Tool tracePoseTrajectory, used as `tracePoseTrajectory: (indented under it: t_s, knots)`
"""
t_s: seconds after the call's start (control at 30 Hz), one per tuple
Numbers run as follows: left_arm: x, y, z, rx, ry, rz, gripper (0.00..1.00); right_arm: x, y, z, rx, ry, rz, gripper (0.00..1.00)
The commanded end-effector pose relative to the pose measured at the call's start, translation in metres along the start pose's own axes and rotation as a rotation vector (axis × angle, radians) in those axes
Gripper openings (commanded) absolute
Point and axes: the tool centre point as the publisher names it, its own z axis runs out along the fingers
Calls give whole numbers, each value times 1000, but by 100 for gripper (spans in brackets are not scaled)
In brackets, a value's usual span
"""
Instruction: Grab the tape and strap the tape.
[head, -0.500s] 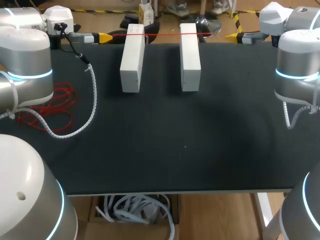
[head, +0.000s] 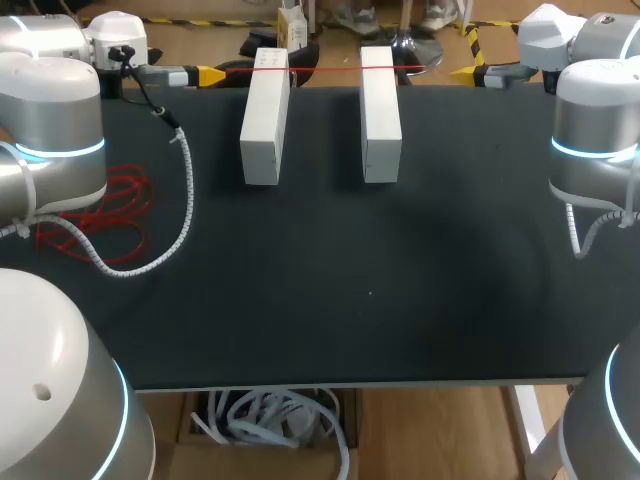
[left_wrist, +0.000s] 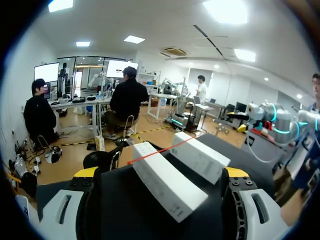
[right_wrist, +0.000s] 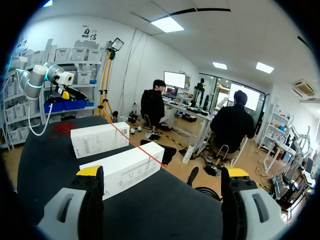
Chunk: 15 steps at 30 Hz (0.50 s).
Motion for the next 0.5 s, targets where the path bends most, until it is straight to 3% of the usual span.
tracePoseTrajectory:
  t_s: [0.03,0.4,0.5]
  knots:
    - [-5,1,1,49,134,87,100,0,0,0,0,1,0,100]
    - [9,-7,13,63,594,344,100,0,0,0,0,1,0,100]
    - [9,-14,15,101,668,383,100,0,0,0,0,1,0,100]
